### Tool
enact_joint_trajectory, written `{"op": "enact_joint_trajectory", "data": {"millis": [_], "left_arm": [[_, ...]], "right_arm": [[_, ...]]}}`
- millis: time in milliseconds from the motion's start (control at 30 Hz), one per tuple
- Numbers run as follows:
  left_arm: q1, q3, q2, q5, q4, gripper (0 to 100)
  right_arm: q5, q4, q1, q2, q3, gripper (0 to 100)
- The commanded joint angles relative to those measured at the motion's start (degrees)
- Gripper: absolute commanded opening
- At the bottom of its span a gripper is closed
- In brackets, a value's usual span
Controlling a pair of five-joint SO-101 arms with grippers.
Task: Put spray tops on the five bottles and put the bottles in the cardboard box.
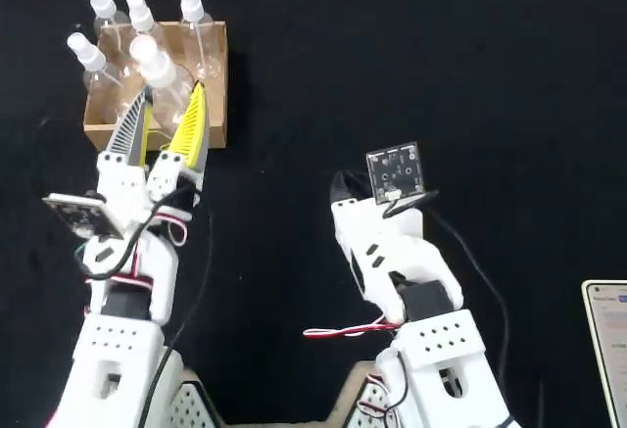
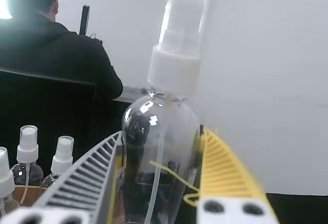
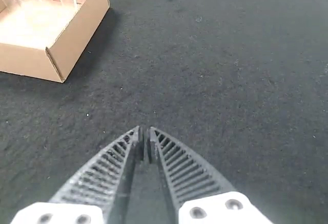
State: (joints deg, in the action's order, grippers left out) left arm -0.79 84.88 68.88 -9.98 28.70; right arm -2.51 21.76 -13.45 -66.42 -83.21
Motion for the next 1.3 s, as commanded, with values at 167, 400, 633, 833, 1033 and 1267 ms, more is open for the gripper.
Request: {"op": "enact_joint_trajectory", "data": {"millis": [167, 400, 633, 833, 1033, 1267], "left_arm": [[0.7, -6.0, -22.9, -0.1, 21.5, 6], [0.7, -14.4, -39.8, -0.1, 27.6, 6], [2.7, -19.8, -55.1, -0.5, 38.0, 6], [2.7, -24.8, -68.9, -0.5, 46.3, 6], [2.8, -30.6, -80.7, -0.5, 50.4, 6], [2.8, -34.0, -89.4, -0.2, 56.3, 6]], "right_arm": [[-0.3, -1.8, -0.3, -0.8, 0.0, 1.2], [-0.4, -6.8, -0.2, -1.0, -2.8, 1.2], [-0.5, -10.5, -0.2, -1.0, -4.4, 1.2], [-0.5, -10.5, -0.2, -1.0, -4.4, 1.2], [-0.5, -10.5, -0.2, -1.0, -4.4, 1.2], [-0.6, -10.5, -0.2, -1.0, -4.4, 1.2]]}}
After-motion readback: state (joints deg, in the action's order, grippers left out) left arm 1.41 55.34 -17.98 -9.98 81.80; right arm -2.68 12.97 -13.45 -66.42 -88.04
